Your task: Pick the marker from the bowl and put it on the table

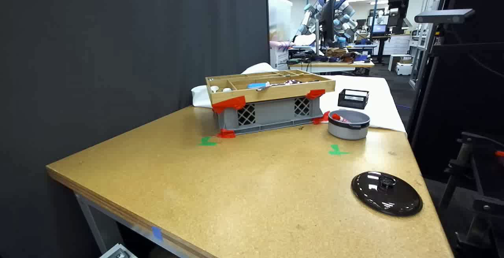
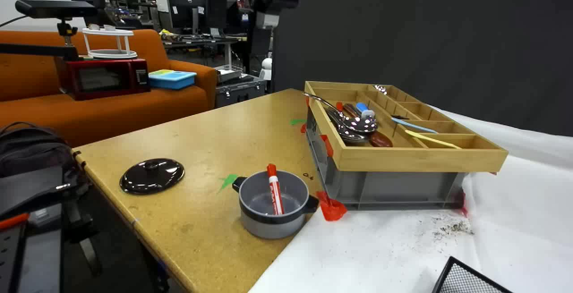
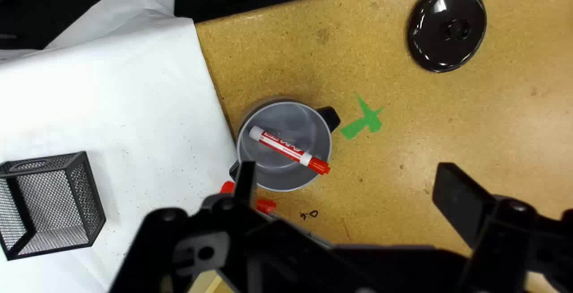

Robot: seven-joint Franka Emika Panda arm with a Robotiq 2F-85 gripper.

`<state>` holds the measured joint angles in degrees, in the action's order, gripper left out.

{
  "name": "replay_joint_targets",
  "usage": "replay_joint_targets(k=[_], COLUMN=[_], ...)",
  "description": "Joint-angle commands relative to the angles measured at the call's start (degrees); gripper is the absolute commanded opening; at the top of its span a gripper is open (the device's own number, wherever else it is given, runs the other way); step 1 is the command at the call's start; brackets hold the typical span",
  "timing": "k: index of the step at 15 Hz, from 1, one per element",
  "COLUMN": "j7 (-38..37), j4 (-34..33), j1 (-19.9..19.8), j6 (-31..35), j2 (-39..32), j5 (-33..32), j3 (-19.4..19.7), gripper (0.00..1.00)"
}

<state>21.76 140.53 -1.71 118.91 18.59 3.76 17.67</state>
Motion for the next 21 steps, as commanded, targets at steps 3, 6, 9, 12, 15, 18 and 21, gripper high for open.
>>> replay_joint_targets(k=[3, 6, 9, 12, 15, 18, 21], j7=[0.5, 0.5, 0.5, 0.5, -4.9, -8.5, -13.2], j4=[-0.1, -0.1, -0.1, -0.1, -0.8, -1.3, -1.2], j1=[-1.8, -1.8, -1.8, -1.8, -1.8, -2.0, -3.1], j6=[-0.1, -0.1, -0.1, -0.1, 1.6, 5.2, 9.8], j2=[-0.2, -0.2, -0.2, -0.2, -4.3, -11.4, -17.4], j5=[0.6, 0.6, 0.6, 0.6, 5.7, 12.7, 18.1], j3=[-1.7, -1.7, -1.7, -1.7, -1.4, -1.4, -2.4], gripper=[1.00, 1.00, 1.00, 1.00, 1.00, 1.00, 1.00])
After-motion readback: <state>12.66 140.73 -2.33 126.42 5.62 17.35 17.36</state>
